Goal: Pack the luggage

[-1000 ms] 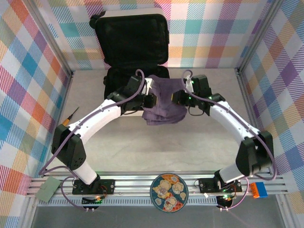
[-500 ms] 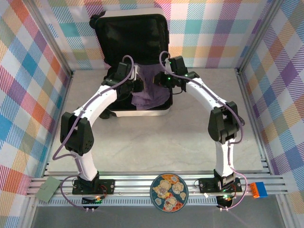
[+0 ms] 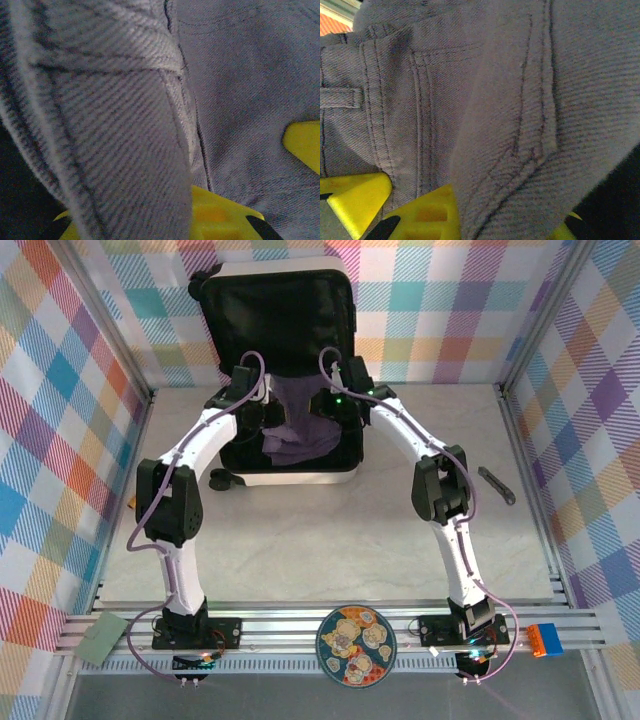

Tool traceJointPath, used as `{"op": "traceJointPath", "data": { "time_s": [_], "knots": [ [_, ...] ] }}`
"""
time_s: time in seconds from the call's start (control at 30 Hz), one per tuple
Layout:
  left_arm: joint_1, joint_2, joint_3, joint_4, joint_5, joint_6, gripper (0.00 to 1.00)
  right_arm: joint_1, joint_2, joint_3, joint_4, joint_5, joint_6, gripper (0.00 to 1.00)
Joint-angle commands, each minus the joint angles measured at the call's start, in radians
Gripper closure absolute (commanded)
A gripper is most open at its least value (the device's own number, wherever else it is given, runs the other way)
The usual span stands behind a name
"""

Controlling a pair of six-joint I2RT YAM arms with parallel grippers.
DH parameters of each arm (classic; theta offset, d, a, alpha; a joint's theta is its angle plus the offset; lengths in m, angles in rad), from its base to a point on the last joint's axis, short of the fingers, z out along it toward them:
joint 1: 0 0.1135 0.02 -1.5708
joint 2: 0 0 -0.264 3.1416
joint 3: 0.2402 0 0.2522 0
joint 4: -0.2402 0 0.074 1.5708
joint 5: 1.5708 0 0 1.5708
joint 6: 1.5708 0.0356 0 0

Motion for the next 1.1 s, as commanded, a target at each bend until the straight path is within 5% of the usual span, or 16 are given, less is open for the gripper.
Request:
{"op": "traceJointPath", "data": {
  "time_s": [0.0, 0.43, 0.57, 0.67, 1.07],
  "knots": [
    [0.020, 0.019, 0.047, 0.047, 0.037, 0.025, 1.00, 0.010, 0.019, 0.051, -0.002, 0.002, 0.032, 1.00],
    [0.066, 0.117, 0.108, -0.041, -0.046, 0.051, 1.00, -0.008, 0.103, 0.095, -0.049, 0.071, 0.043, 0.78],
    [0.066, 0.099, 0.096, -0.034, -0.068, 0.046, 0.70, -0.010, 0.125, 0.134, -0.041, 0.043, 0.019, 0.67],
    [0.066, 0.080, 0.096, -0.033, -0.074, 0.043, 0.60, -0.010, 0.154, 0.201, -0.078, 0.031, -0.007, 0.59],
    [0.066, -0.010, 0.093, -0.065, -0.111, 0.043, 0.44, -0.011, 0.113, 0.233, -0.137, 0.117, -0.100, 0.34]
  ]
}}
